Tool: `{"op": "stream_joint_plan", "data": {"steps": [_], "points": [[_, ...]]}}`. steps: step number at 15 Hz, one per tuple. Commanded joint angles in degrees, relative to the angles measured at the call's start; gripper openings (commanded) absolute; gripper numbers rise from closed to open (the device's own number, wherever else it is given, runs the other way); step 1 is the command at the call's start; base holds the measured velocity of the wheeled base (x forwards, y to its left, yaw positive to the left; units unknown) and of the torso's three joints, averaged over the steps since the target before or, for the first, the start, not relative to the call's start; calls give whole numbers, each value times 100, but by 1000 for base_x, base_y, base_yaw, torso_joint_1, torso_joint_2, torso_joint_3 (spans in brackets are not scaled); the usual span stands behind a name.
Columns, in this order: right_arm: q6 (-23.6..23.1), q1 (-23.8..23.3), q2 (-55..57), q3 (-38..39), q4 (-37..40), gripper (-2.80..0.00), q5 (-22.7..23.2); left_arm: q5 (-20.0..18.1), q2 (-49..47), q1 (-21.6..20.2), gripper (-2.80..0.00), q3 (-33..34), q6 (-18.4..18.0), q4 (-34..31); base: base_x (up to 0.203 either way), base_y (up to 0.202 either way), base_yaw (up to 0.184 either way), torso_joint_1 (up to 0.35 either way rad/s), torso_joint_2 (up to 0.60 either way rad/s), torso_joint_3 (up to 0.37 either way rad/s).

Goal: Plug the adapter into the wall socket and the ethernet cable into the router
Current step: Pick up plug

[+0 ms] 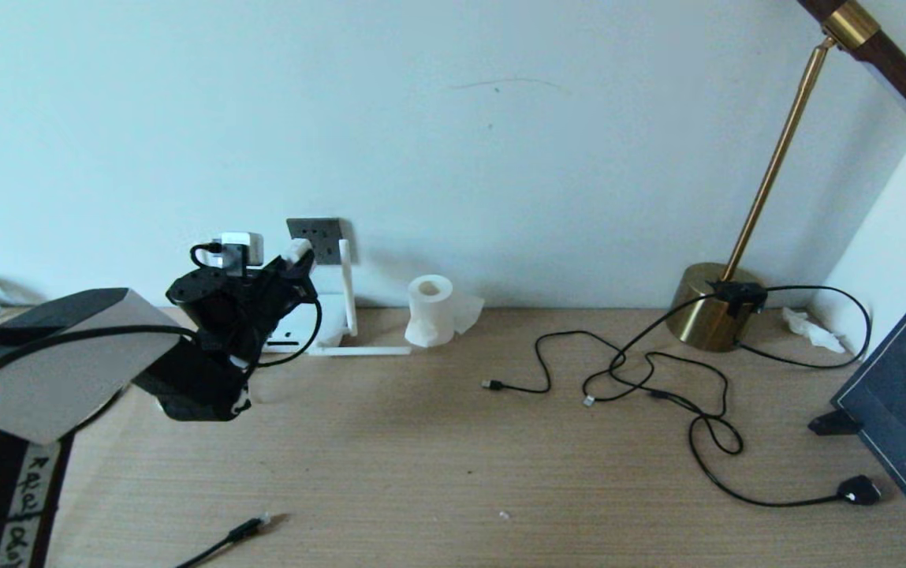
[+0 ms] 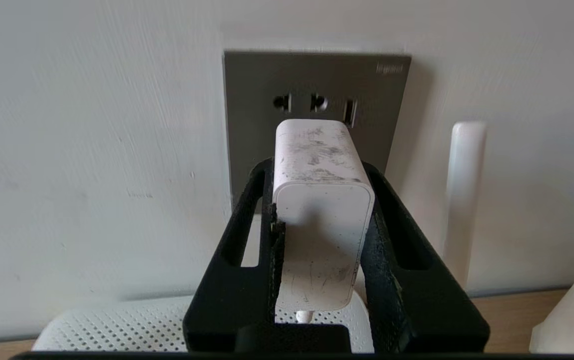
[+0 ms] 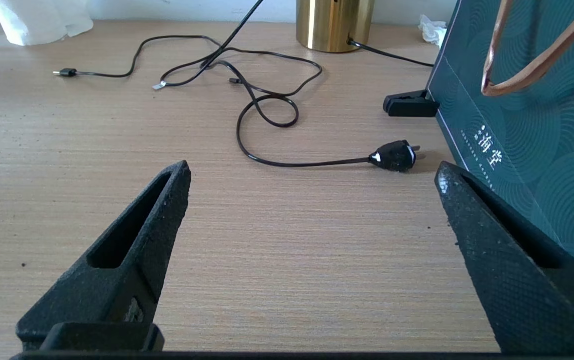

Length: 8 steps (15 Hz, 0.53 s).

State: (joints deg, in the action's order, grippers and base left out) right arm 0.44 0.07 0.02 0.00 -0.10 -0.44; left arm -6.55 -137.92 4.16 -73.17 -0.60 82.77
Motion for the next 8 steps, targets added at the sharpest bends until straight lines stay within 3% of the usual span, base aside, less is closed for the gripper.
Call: {"op": "stream_joint_plan", "data": {"steps": [1,8], "points": [[0,1,-2,0,1,0,0,-4,-24,6,-280,-26,-1,46,0,0,0,0,0,0],[0,-3,2,0,1,0,0,5,-156,-3,-280,-268,-1,-1,0,0,0,0,0,0]]}}
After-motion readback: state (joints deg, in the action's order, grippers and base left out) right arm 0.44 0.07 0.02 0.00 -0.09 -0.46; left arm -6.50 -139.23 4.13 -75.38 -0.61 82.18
